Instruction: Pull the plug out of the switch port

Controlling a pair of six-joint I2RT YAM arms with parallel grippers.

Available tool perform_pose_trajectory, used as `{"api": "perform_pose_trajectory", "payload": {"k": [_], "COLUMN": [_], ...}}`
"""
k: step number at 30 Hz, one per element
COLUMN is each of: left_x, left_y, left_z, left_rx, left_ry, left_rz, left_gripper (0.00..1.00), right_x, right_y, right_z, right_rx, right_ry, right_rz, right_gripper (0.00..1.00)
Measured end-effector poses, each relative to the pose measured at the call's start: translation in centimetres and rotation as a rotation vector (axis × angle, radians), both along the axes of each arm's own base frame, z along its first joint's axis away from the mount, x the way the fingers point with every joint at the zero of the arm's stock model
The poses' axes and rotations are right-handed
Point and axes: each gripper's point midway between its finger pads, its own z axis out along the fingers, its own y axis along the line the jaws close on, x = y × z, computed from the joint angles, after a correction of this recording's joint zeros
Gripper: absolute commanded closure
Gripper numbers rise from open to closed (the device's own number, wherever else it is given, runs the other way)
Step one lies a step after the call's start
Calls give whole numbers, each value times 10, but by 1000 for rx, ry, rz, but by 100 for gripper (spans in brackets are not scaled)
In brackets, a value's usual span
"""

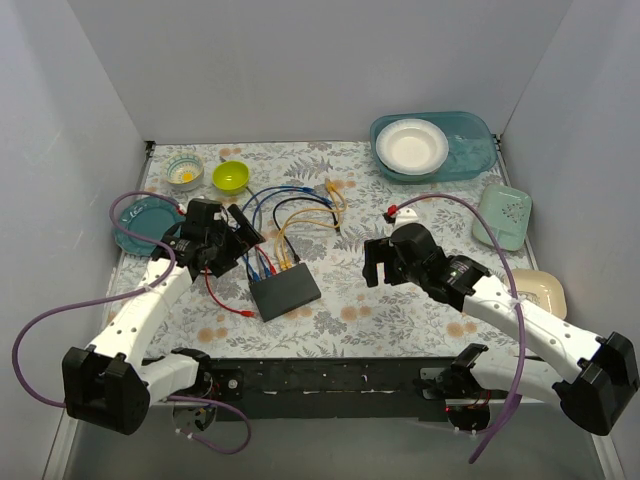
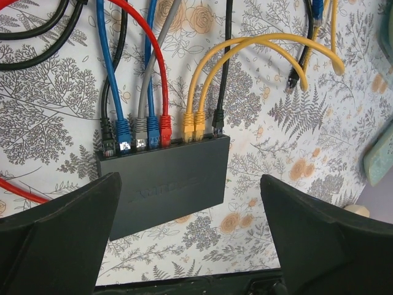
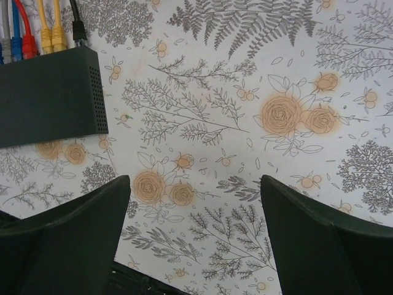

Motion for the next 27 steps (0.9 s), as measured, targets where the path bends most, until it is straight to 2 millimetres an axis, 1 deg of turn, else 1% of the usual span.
{"api": "perform_pose_trajectory", "payload": {"k": [4, 6, 9, 10, 14, 17, 18, 21, 23, 24, 26, 27], "left_x": [0, -3, -12, -16, -35, -43, -45, -47, -47, -48, -48, -49], "left_y": [0, -1, -3, -4, -5, -5, -5, -2, 3, 4, 8, 9], "left_z": [-5, -10, -20, -23, -33, -36, -35, -36, -42, -45, -56, -62], "left_rx": [-3, -7, -13, -15, -10, 4, 6, 14, 27, 35, 54, 65], "left_ry": [20, 34, 63, 71, 95, 94, 88, 77, 90, 101, 135, 154], "left_rz": [7, 7, 5, 5, 10, 14, 17, 40, 67, 78, 104, 112], "left_gripper": [2, 2, 7, 13, 16, 20, 21, 24, 26, 27, 27, 28], "right_x": [-5, -3, 1, 2, 9, 13, 15, 23, 25, 25, 22, 20], "right_y": [5, 11, 20, 24, 44, 59, 65, 82, 93, 96, 101, 103], "right_z": [-10, -15, -31, -37, -55, -64, -66, -70, -72, -72, -73, -73], "right_rx": [7, 10, -9, -17, -15, 2, 8, 29, 49, 59, 76, 82], "right_ry": [32, 43, 87, 106, 171, 210, 222, 250, 269, 278, 295, 302], "right_rz": [29, 40, 53, 58, 82, 98, 103, 123, 141, 148, 166, 175], "right_gripper": [8, 9, 10, 11, 14, 22, 28, 33, 34, 37, 38, 41]}}
